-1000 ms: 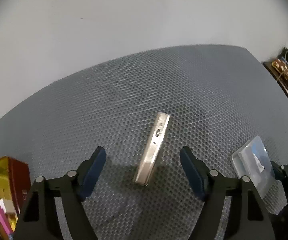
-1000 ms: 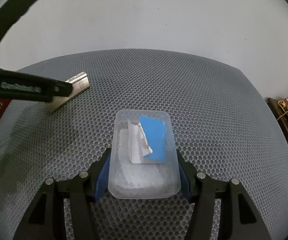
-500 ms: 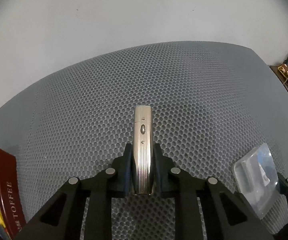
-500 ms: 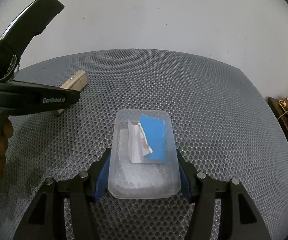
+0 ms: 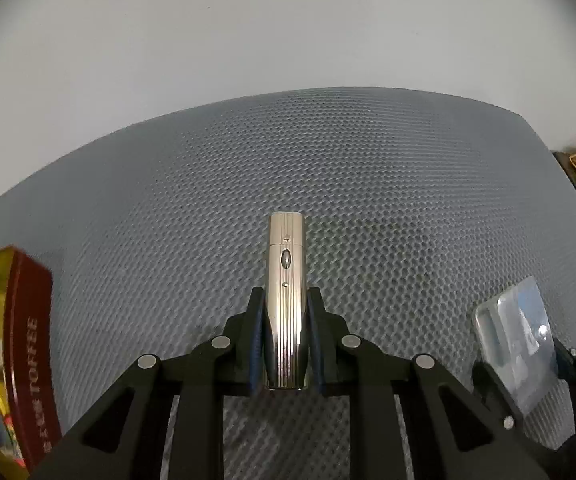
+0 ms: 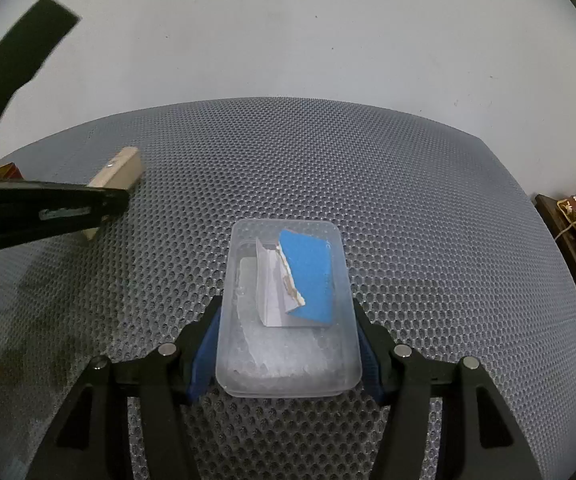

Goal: Organize rigid objects
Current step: 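Carry the silver bar into the gold tin and open the left gripper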

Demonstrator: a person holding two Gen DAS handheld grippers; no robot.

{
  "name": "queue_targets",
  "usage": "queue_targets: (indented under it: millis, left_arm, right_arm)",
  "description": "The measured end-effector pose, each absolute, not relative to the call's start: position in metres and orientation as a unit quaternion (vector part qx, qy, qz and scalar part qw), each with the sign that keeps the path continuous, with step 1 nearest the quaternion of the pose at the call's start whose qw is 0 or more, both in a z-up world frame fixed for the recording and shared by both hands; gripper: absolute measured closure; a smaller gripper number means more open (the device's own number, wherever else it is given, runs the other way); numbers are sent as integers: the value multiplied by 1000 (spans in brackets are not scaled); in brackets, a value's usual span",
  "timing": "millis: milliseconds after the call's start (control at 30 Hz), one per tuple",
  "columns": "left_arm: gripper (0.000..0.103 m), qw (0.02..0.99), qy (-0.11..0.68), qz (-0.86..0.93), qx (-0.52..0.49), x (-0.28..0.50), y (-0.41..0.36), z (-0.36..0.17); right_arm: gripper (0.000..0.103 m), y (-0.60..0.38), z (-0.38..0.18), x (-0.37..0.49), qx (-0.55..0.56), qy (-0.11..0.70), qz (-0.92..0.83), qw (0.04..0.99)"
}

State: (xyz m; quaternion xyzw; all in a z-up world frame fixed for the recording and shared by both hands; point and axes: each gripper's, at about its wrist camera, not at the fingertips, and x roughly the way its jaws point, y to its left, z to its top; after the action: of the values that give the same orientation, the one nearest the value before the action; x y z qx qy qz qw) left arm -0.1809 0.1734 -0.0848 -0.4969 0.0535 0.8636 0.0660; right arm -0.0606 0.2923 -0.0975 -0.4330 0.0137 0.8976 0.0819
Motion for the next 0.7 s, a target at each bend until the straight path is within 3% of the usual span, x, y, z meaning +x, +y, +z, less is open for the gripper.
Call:
queue_targets:
  millis: [700]
  left_arm:
    - [86, 31, 47, 874, -483, -145, 140, -42]
  right_arm:
    - [44, 301, -108, -73, -433, 12, 898, 83]
